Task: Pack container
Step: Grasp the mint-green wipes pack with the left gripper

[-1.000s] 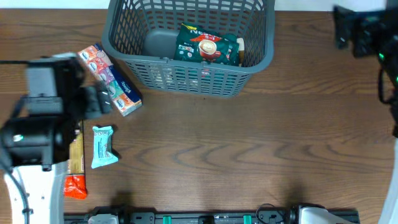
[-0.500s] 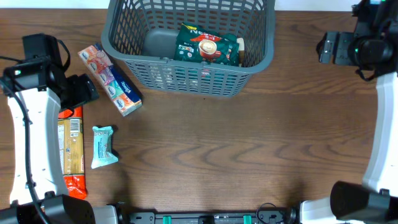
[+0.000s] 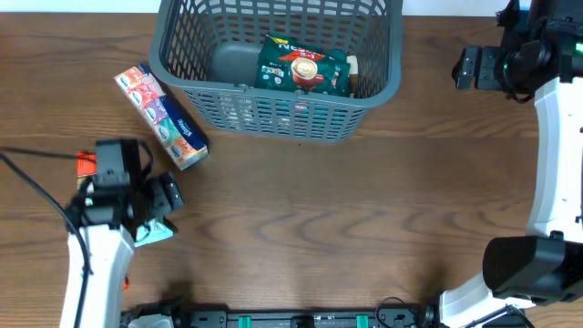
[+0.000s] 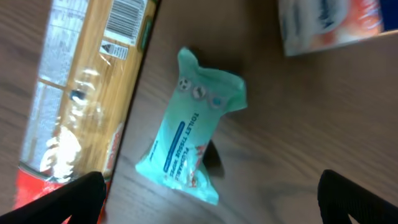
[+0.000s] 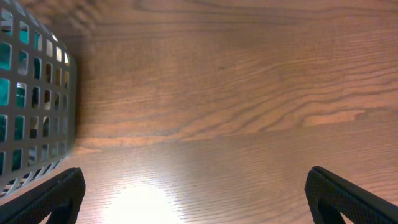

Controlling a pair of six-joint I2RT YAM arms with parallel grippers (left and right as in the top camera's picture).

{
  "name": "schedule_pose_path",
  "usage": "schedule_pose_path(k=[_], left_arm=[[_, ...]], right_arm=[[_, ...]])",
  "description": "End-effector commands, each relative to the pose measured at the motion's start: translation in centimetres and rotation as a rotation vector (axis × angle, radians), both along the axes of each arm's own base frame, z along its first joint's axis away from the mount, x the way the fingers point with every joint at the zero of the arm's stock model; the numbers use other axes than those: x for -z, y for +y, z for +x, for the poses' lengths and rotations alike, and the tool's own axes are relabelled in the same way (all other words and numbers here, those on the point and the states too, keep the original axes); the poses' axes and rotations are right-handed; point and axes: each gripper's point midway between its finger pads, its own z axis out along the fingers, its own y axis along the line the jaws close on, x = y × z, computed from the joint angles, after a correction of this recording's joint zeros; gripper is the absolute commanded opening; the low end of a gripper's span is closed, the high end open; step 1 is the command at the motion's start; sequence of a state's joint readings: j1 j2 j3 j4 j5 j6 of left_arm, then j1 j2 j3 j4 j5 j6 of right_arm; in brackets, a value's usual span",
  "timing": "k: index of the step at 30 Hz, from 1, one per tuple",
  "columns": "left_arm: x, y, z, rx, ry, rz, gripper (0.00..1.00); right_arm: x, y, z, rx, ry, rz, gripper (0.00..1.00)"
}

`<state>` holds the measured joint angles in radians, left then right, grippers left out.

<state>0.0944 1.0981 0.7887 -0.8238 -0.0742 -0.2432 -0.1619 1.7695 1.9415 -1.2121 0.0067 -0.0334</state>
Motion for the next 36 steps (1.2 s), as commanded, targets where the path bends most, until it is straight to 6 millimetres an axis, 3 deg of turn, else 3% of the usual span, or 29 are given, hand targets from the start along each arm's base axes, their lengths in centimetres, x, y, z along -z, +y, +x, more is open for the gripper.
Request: schedule_pose_path(k=[1, 6, 14, 23, 29, 36], left_arm=[[2.1, 0.0, -0.9, -0.022, 0.013, -0.005, 0.99], [4.9, -0.1, -1.3, -0.036, 0.064, -0.014, 0.99], [7.5, 0.1, 0.1, -0.036, 0.112, -0.018, 0.99], [11.3, 0.1, 0.3, -0.038, 0.21, -0.026, 0.99], [12.0, -0.1, 0.0, -0.037, 0.236, -0.038, 0.99], [10.9, -0.5, 0.8, -0.03, 0.182, -0.061, 0.73]], right_arm=[[0.1, -0.1, 0.2, -0.008, -0.004, 0.007, 0.99], [0.0, -0.1, 0.3, -0.009, -0.011, 0.006, 0.99], [-0.2, -0.1, 0.6, -0.019, -0.023, -0.002, 0.99], [-0.2, -0.1, 0.6, -0.034, -0.022, -0.012, 0.99], [-0.3, -0.2, 0.7, -0.044, -0.025, -0.018, 0.99], [-0.3, -0.2, 0.7, -0.044, -0.025, -0.018, 0.99]])
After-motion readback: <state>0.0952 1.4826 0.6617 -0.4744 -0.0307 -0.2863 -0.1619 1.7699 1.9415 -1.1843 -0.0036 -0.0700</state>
